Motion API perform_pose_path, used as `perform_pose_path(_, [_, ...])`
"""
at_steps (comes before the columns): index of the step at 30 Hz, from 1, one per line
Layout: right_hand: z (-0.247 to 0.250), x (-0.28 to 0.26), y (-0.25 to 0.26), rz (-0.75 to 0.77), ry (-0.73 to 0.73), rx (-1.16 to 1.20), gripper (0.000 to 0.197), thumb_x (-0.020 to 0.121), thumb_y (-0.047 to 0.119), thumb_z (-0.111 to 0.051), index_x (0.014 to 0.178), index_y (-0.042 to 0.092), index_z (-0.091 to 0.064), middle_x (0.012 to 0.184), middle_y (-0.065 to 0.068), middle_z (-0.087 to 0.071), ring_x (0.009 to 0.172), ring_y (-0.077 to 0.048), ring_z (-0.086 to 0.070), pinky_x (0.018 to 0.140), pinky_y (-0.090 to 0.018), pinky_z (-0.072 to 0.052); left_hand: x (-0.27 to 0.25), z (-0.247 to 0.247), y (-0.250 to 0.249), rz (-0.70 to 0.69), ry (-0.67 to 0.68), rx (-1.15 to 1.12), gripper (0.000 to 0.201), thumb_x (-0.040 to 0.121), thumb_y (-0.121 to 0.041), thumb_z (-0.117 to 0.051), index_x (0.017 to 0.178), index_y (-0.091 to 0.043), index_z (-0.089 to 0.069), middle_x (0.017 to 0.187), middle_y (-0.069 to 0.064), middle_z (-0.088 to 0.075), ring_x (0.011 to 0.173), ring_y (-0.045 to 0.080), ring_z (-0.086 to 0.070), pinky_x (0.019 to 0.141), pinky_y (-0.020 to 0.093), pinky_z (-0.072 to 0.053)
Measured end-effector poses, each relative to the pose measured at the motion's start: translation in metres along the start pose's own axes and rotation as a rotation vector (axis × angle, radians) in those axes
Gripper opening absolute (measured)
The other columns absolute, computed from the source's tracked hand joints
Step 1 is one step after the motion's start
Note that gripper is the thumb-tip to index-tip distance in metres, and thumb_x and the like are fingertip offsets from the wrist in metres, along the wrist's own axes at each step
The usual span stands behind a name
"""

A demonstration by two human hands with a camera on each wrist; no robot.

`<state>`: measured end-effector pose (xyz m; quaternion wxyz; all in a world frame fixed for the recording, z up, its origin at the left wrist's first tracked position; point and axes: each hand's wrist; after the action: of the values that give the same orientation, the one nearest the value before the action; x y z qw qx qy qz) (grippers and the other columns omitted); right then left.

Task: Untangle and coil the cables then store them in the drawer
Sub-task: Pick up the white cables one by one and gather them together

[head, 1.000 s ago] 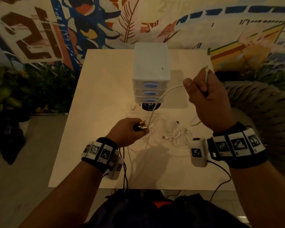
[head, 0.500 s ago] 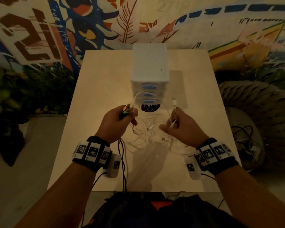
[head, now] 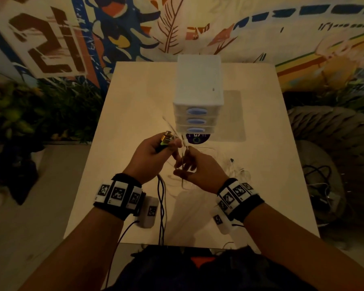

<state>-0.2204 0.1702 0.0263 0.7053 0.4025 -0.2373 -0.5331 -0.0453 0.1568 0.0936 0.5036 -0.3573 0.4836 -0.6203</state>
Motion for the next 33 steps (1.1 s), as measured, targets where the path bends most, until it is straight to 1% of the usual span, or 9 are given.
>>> perform_pose_path(5, [0.005, 0.004, -0.002, -0.035, -0.064, 0.143, 0.029, 0.089, 0.029, -0.074, 0.087, 0.017, -0.047, 0.076, 0.005, -0.061, 0.070, -0.002, -0.056, 0.066, -0.018, -0.044, 0.008, 0.002, 0.014, 0.047, -0.011, 0.032, 0.023, 0.092, -0.026, -0.072, 0.113, -0.017, -0.071, 0.081, -0.009, -0.072, 0.060, 0.005, -0.059, 0.058, 0.019, -0.049])
perform_pose_path(8, [0.016, 0.007, 0.000, -0.086, -0.099, 0.259, 0.032, 0.093, 0.021, -0.069, 0.081, 0.020, -0.040, 0.079, -0.004, -0.064, 0.070, 0.000, -0.064, 0.067, -0.026, -0.050, 0.013, 0.003, 0.026, 0.138, 0.051, 0.196, 0.032, 0.089, -0.034, -0.076, 0.119, -0.022, -0.071, 0.099, -0.008, -0.075, 0.070, -0.003, -0.066, 0.057, 0.016, -0.051])
perform_pose_path(11, [0.022, 0.008, 0.000, -0.086, -0.056, 0.324, 0.024, 0.096, 0.018, -0.066, 0.090, 0.013, -0.043, 0.099, -0.011, -0.070, 0.084, -0.006, -0.074, 0.077, -0.032, -0.059, 0.016, 0.004, 0.033, 0.135, 0.084, 0.331, 0.024, 0.095, -0.029, -0.070, 0.118, -0.024, -0.072, 0.094, -0.008, -0.074, 0.069, -0.006, -0.065, 0.059, 0.011, -0.048])
perform_pose_path(14, [0.027, 0.003, -0.003, -0.081, -0.079, 0.300, 0.027, 0.095, 0.018, -0.067, 0.092, 0.005, -0.044, 0.100, -0.006, -0.071, 0.084, -0.005, -0.074, 0.076, -0.027, -0.058, 0.018, 0.003, 0.034, 0.110, 0.106, 0.411, 0.020, 0.097, -0.031, -0.066, 0.115, -0.028, -0.072, 0.079, -0.011, -0.071, 0.059, -0.002, -0.062, 0.059, 0.011, -0.045])
perform_pose_path(18, [0.040, -0.011, -0.005, -0.107, -0.206, 0.373, 0.036, 0.091, 0.011, -0.072, 0.076, 0.024, -0.042, 0.080, 0.012, -0.070, 0.078, -0.003, -0.073, 0.069, -0.015, -0.053, 0.019, -0.001, 0.032, 0.131, 0.161, 0.434, 0.022, 0.098, -0.036, -0.064, 0.118, -0.031, -0.070, 0.073, -0.006, -0.071, 0.059, 0.003, -0.064, 0.062, 0.019, -0.050])
perform_pose_path(21, [0.050, -0.019, -0.009, -0.133, -0.294, 0.562, 0.038, 0.090, 0.006, -0.072, 0.076, 0.027, -0.045, 0.079, 0.000, -0.070, 0.081, -0.027, -0.076, 0.069, -0.032, -0.060, 0.017, -0.009, 0.030, 0.122, 0.237, 0.441, 0.043, 0.090, -0.046, -0.073, 0.129, -0.036, -0.061, 0.091, -0.008, -0.073, 0.073, 0.001, -0.067, 0.075, 0.020, -0.051])
perform_pose_path(25, [0.055, -0.022, -0.012, -0.166, -0.285, 0.689, 0.040, 0.089, 0.005, -0.074, 0.081, 0.015, -0.036, 0.078, -0.010, -0.069, 0.083, -0.037, -0.074, 0.074, -0.045, -0.062, 0.013, -0.029, 0.029, 0.055, 0.260, 0.517, 0.069, 0.077, -0.061, -0.078, 0.137, -0.041, -0.051, 0.101, -0.015, -0.070, 0.089, 0.004, -0.065, 0.080, 0.023, -0.050])
perform_pose_path(29, [0.061, -0.026, -0.015, -0.176, -0.181, 0.600, 0.039, 0.092, 0.017, -0.072, 0.078, 0.012, -0.035, 0.077, -0.017, -0.067, 0.081, -0.028, -0.075, 0.075, -0.043, -0.062, 0.011, -0.042, 0.026, -0.074, 0.230, 0.611, 0.029, 0.089, -0.044, -0.067, 0.111, -0.024, -0.065, 0.095, -0.006, -0.070, 0.083, 0.014, -0.063, 0.074, 0.033, -0.050])
perform_pose_path(33, [0.077, -0.040, -0.037, -0.213, -0.206, 0.154, 0.052, 0.101, 0.057, -0.042, 0.089, 0.009, -0.056, 0.087, -0.007, -0.070, 0.079, -0.019, -0.069, 0.081, -0.048, -0.055, 0.010, -0.033, 0.019, 0.013, 0.350, 0.580, 0.015, 0.087, -0.033, -0.066, 0.094, -0.021, -0.071, 0.082, -0.006, -0.069, 0.075, 0.009, -0.061, 0.070, 0.029, -0.044])
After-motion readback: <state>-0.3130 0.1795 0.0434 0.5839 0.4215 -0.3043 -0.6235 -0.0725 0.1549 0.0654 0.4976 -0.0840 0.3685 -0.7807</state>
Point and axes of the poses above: each hand's wrist, its own x-axis towards the middle knuckle, its own z-axis out of the back of the hand, y = z × x
